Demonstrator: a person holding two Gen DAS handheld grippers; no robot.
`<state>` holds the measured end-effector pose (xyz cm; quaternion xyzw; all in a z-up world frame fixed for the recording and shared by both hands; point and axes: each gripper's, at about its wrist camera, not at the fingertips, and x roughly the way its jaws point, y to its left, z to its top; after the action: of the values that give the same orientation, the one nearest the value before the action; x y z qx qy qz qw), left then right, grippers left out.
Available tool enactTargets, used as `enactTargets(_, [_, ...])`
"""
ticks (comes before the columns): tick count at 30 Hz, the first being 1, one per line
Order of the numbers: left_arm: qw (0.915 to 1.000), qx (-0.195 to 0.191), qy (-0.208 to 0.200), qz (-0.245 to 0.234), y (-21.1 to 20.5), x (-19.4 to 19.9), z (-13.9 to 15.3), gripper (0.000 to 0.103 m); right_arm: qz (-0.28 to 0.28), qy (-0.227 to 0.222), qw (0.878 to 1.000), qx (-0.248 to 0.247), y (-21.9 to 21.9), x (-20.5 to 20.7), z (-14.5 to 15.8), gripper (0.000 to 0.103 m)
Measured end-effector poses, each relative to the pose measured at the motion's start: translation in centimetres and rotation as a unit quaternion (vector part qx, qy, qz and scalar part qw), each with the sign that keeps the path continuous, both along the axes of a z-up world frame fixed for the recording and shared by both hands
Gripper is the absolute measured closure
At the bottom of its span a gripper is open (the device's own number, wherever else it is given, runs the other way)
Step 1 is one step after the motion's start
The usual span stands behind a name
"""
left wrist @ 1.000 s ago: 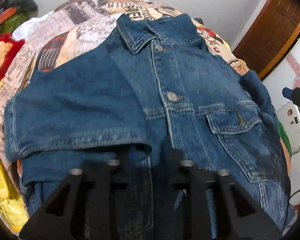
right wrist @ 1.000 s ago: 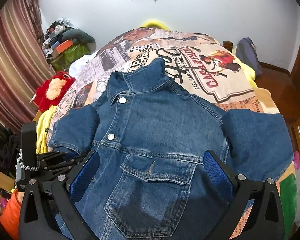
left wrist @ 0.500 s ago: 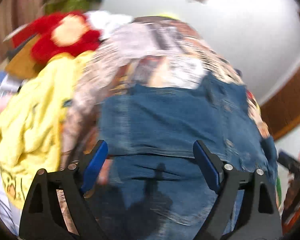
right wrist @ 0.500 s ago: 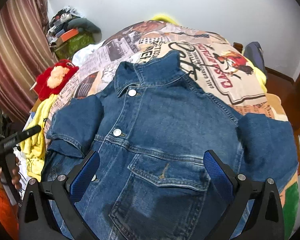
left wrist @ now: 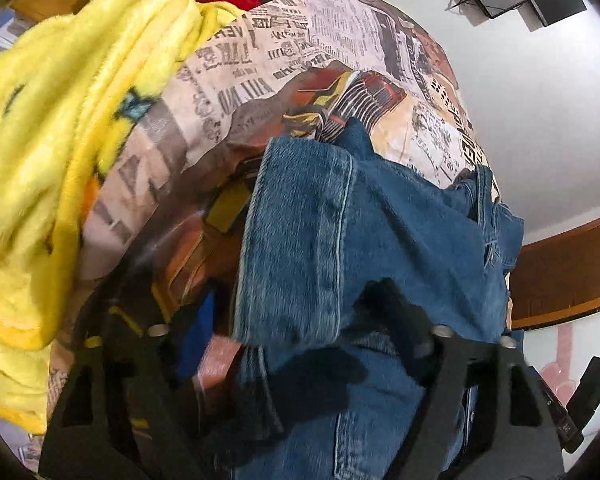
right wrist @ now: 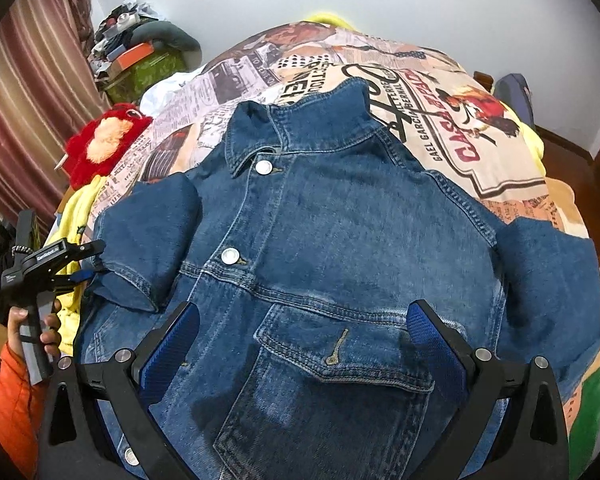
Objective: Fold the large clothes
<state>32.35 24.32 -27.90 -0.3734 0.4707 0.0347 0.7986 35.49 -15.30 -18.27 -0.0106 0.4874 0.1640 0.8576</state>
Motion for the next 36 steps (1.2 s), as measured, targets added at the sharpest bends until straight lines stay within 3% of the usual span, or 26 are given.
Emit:
enactTargets(5, [0.9982, 0.060, -0.004, -0.004, -0.3, 0.7, 1.3, 0.074, -0.010, 0.009, 1.000, 0.010, -0.6, 0.3, -0.3, 0.000])
enactTargets(10, [0.9895, 0.136, -0.045, -0.021, -1.7, 0.6, 5.7, 0.090, -0.015, 0.002, 1.000, 0.017, -1.3, 0.2, 0.1, 0.000])
enactTargets(17, [0.9709, 0.177, -0.146, -0.069, -6.7, 1.6, 14.5, 0.095, -0.025, -0.023, 0.999, 0.021, -2.9, 0.0, 1.6, 0.000])
enactTargets(21, [0.9517, 0.189, -0.208, -0.124, -12.0, 2.7, 19.2, 0.096, -0.041, -0.039, 0.998, 0.028, -4.6, -0.4, 2.8, 0.000])
enactTargets(25, [0.9318, 0.188, -0.249, -0.185, -17.6, 3.7, 22.1, 0.097, -0.058, -0.049, 0.996, 0.034, -6.5, -0.8, 3.8, 0.000])
enactTargets(30, [0.9113, 0.183, -0.259, -0.263, -25.3, 5.6, 22.3, 0.097, -0.081, -0.059, 0.994, 0.043, -9.3, -1.4, 4.8, 0.000])
enactTargets(36, [0.8996, 0.160, -0.212, -0.347, -33.1, 7.3, 18.5, 0.097, -0.103, -0.067, 0.991, 0.045, -12.4, -2.7, 5.6, 0.000])
